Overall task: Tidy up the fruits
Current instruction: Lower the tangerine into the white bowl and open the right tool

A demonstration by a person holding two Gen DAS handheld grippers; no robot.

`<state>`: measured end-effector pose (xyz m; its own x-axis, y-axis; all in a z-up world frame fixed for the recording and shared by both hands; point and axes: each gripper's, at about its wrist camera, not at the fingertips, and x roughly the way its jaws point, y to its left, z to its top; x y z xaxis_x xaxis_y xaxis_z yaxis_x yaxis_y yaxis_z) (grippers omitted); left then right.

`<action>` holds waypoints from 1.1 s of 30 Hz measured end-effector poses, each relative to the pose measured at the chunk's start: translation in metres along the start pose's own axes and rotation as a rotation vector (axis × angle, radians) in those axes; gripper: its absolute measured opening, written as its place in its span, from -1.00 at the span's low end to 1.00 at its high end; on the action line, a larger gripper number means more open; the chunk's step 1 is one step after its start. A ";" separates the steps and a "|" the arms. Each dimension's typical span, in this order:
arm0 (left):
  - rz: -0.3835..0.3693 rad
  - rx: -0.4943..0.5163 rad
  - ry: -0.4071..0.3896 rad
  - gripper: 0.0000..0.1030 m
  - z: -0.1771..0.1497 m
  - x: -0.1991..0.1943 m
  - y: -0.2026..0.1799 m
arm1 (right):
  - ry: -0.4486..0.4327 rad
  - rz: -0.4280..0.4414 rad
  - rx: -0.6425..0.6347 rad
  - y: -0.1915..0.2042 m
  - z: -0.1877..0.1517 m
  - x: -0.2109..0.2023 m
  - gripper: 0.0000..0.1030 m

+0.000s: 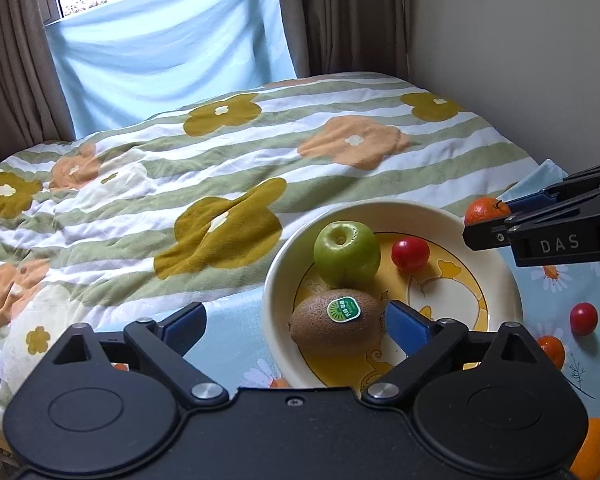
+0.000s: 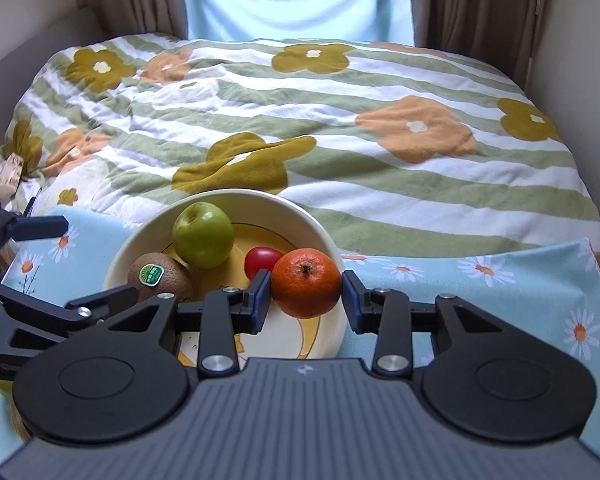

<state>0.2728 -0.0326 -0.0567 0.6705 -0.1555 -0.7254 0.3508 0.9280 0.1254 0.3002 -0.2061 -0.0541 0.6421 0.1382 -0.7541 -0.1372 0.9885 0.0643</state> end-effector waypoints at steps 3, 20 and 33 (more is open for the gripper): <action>0.010 -0.018 0.006 0.92 -0.005 -0.007 0.005 | 0.014 0.021 -0.038 0.007 -0.001 0.007 0.03; 0.006 -0.093 -0.041 0.93 -0.020 -0.029 0.025 | 0.020 -0.001 -0.101 0.031 -0.016 0.034 0.52; 0.008 -0.122 -0.146 0.98 -0.017 -0.065 0.022 | -0.097 -0.078 -0.113 0.036 -0.014 -0.021 1.00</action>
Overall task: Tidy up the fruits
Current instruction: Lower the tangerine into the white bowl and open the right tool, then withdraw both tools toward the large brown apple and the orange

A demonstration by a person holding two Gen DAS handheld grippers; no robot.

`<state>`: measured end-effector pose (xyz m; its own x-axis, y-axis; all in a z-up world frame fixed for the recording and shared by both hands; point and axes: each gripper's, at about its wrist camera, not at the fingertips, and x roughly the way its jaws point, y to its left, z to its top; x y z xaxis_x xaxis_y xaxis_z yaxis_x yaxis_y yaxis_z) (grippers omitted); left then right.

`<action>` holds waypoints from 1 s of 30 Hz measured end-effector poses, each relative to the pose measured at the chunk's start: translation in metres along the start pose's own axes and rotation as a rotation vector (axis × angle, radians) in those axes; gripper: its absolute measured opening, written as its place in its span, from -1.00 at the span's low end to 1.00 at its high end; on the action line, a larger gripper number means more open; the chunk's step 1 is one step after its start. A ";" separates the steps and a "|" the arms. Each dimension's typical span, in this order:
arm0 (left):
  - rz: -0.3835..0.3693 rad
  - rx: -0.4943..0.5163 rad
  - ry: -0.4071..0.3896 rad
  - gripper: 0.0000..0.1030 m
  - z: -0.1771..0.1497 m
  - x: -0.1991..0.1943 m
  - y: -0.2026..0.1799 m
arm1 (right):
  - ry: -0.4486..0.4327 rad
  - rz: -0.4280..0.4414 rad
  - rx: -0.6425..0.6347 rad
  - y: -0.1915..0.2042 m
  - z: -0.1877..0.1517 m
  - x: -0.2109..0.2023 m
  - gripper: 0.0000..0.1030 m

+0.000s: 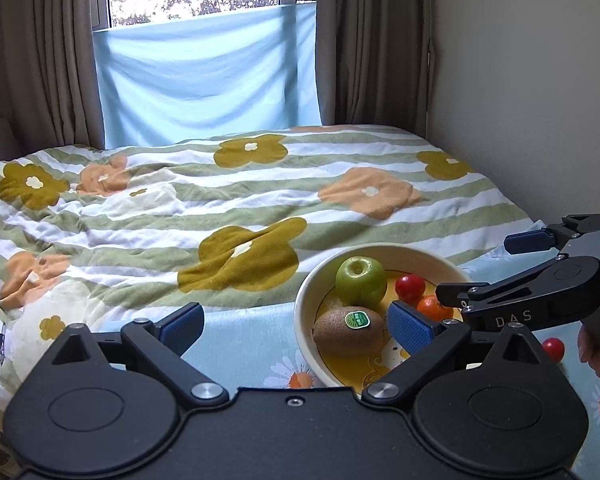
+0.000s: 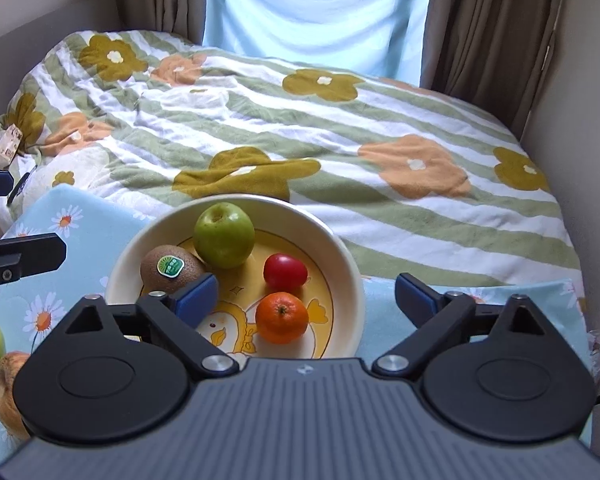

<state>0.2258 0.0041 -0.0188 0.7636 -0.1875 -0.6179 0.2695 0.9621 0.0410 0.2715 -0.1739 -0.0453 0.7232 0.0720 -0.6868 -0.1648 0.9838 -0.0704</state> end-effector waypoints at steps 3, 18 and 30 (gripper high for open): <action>0.012 0.003 -0.012 1.00 0.002 -0.008 -0.004 | -0.010 0.000 0.023 -0.004 0.002 -0.013 1.00; 0.024 -0.031 -0.096 1.00 -0.009 -0.079 -0.022 | -0.070 0.024 0.091 -0.021 -0.015 -0.107 1.00; 0.074 -0.027 -0.129 1.00 -0.048 -0.143 -0.045 | -0.093 0.065 0.080 -0.020 -0.061 -0.172 1.00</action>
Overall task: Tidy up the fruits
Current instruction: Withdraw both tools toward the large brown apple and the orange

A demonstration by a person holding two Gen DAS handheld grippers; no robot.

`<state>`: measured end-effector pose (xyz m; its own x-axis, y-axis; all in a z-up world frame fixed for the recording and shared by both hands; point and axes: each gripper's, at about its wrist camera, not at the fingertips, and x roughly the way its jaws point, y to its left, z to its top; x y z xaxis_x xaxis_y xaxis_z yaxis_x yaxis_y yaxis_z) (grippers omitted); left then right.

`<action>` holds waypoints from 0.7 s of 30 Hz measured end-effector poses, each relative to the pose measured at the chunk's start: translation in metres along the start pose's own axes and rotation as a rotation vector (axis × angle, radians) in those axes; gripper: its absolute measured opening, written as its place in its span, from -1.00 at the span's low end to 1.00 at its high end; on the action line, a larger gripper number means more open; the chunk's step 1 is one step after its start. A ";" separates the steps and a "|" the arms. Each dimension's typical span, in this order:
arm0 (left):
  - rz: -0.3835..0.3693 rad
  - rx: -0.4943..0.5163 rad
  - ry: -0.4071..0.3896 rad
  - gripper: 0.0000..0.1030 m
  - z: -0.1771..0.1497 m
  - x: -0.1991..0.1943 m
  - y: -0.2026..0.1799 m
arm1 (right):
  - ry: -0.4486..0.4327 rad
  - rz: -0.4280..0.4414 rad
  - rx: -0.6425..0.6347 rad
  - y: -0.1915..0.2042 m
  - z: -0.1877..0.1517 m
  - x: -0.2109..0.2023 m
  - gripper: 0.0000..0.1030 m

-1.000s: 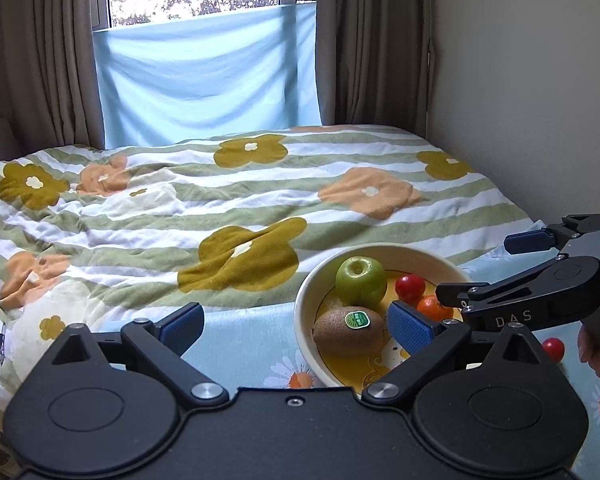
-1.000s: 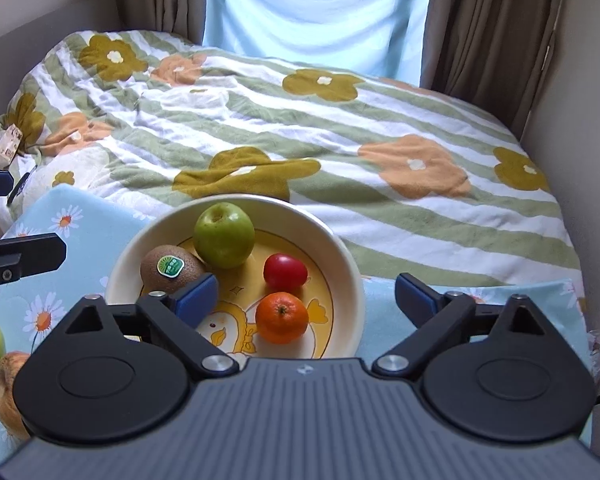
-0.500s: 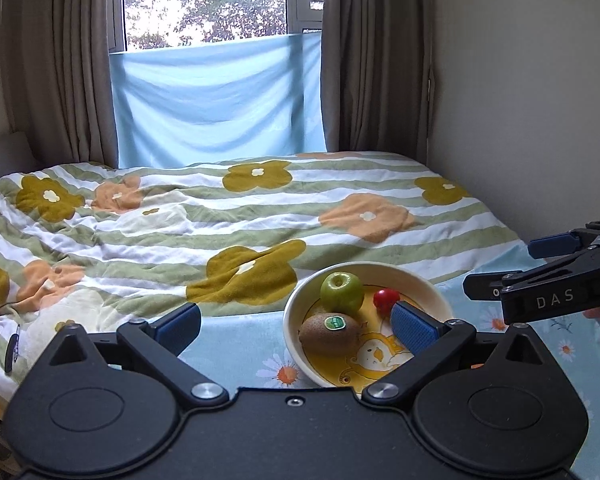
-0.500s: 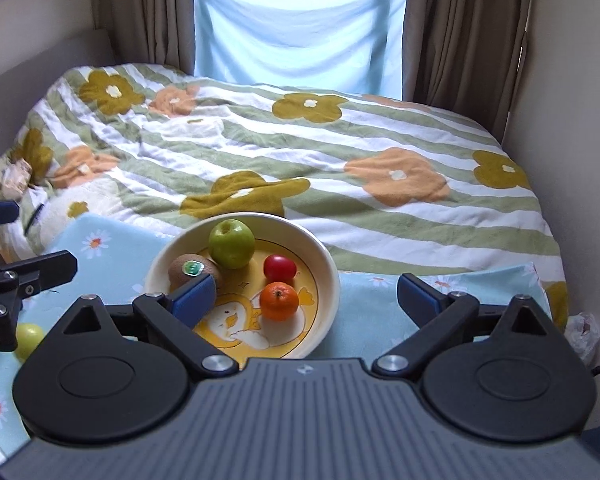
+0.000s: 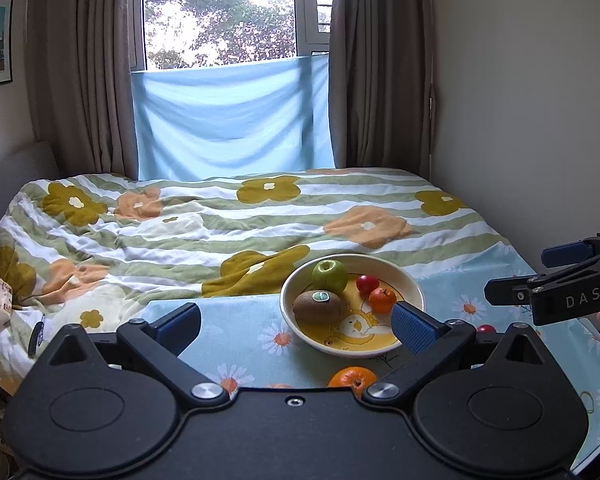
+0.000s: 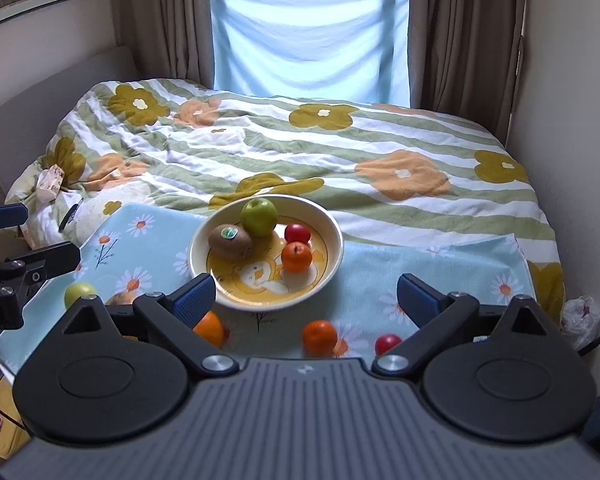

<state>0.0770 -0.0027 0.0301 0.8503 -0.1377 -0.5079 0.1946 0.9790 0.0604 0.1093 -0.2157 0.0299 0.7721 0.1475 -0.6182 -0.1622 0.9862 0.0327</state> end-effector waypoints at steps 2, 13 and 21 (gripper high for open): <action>0.006 0.005 0.001 1.00 -0.006 -0.005 -0.002 | 0.000 0.007 -0.001 0.001 -0.009 -0.006 1.00; -0.011 0.044 0.078 1.00 -0.050 0.012 0.000 | 0.010 -0.007 -0.010 0.013 -0.060 -0.009 1.00; -0.040 0.024 0.167 0.99 -0.077 0.046 0.011 | 0.044 -0.036 0.027 0.019 -0.093 0.016 1.00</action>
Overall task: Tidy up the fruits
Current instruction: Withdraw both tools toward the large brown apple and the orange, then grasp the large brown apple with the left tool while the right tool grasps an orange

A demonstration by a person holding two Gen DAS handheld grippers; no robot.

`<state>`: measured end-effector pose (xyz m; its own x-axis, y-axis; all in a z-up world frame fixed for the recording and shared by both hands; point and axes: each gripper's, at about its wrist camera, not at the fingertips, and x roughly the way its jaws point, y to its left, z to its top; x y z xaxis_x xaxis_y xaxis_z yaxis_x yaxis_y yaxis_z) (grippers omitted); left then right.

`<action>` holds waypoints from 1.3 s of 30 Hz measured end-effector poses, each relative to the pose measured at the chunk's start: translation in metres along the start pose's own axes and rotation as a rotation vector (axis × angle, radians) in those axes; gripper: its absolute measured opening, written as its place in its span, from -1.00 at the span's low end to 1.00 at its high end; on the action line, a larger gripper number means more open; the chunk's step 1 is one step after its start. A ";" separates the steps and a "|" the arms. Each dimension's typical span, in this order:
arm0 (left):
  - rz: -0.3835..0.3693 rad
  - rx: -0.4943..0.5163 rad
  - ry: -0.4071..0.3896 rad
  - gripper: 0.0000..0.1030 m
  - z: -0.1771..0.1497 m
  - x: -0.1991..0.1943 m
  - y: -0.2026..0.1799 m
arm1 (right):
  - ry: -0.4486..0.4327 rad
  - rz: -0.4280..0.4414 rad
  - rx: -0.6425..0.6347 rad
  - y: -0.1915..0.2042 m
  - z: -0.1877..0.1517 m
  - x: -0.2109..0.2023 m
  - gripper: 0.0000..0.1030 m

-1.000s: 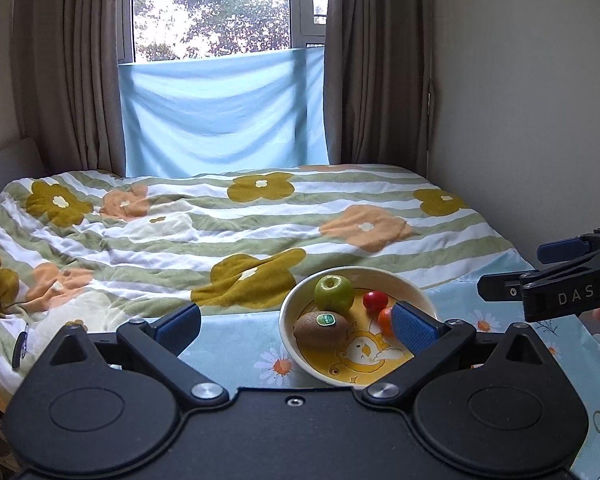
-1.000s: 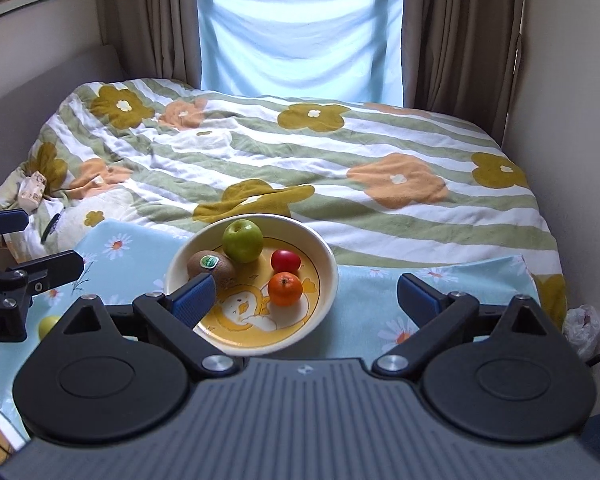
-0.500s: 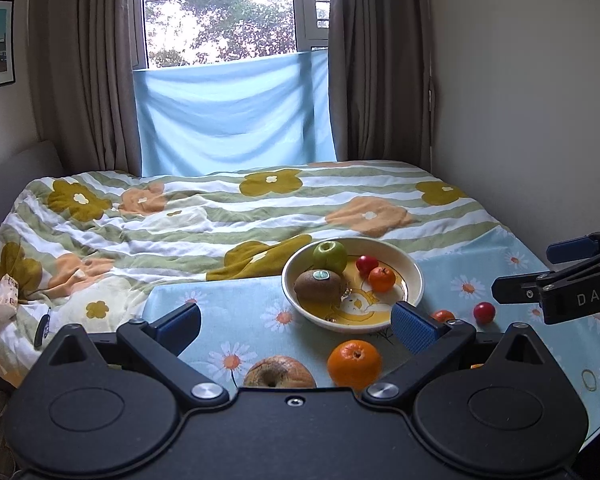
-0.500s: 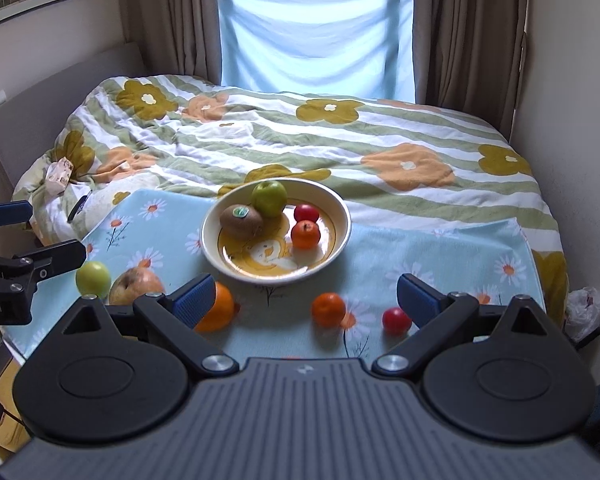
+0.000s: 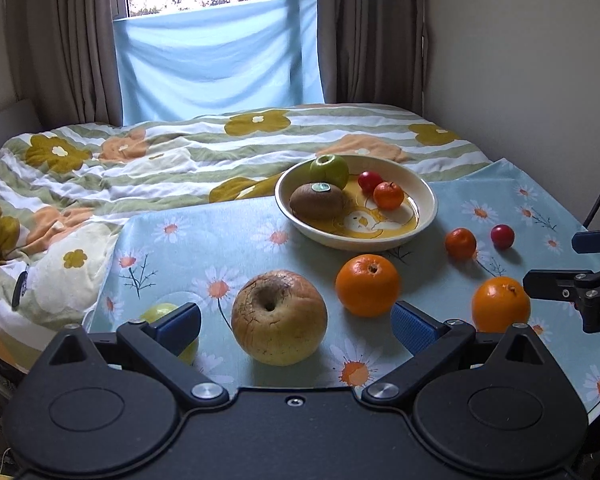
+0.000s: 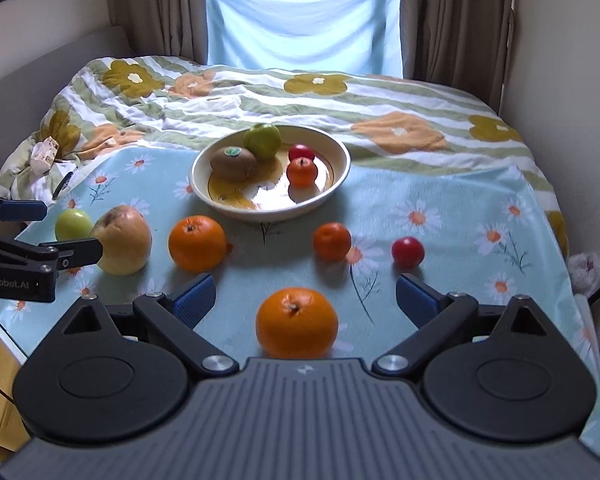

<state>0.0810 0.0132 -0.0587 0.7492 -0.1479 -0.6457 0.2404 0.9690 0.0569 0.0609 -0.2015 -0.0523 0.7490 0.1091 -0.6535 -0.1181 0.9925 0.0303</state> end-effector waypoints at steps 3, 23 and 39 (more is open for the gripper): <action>-0.001 -0.015 0.025 0.98 -0.003 0.015 0.005 | 0.026 -0.020 0.016 0.001 -0.007 0.010 1.00; -0.056 -0.093 0.142 0.51 0.001 0.073 0.024 | 0.120 -0.048 0.068 0.000 -0.019 0.044 1.00; -0.051 -0.053 0.128 0.50 -0.008 0.063 0.021 | 0.166 -0.025 0.087 0.006 -0.022 0.063 0.68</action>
<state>0.1281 0.0263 -0.1041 0.6512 -0.1737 -0.7388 0.2401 0.9706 -0.0166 0.0932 -0.1899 -0.1101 0.6323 0.0810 -0.7705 -0.0383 0.9966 0.0733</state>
